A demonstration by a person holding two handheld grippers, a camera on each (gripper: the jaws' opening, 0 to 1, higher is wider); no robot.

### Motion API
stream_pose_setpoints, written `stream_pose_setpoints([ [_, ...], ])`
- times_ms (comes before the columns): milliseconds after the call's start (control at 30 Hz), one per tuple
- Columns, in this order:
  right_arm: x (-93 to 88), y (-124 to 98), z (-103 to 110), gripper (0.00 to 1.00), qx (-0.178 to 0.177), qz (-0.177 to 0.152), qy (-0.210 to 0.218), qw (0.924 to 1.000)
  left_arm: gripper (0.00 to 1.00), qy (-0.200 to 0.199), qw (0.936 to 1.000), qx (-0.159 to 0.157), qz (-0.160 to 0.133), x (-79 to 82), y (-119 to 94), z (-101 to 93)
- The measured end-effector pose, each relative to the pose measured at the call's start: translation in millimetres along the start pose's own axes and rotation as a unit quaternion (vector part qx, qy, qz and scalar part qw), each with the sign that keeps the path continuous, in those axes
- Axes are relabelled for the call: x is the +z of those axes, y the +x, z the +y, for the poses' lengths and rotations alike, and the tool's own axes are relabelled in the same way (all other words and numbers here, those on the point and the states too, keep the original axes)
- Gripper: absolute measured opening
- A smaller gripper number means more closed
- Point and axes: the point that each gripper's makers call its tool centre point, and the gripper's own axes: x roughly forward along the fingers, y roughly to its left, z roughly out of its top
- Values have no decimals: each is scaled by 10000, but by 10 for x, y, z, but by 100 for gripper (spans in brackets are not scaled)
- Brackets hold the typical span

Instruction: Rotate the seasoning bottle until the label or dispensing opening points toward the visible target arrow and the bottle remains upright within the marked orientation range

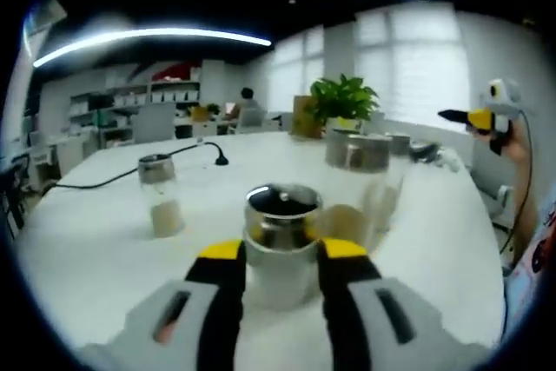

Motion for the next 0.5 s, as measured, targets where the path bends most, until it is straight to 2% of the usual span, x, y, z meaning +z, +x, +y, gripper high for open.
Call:
stream_pose_setpoints([
  [167,45,-8,16,83,63,-140,75,9999,33,117,9998,-181,-26,2,-11,-7],
  [300,11,-1,-4,83,-6,-38,3,10000,33,223,9988,-426,54,16,-12,-14],
  [400,6,-1,-26,83,-25,-51,74,10000,33,227,9968,-755,94,20,-8,-11],
  [433,5,-2,-32,83,-40,-54,88,9999,33,378,9947,-944,151,18,-8,-35],
  [500,-5,-5,-46,83,-99,6,-36,9999,33,377,9921,-1175,228,20,-8,-34],
])
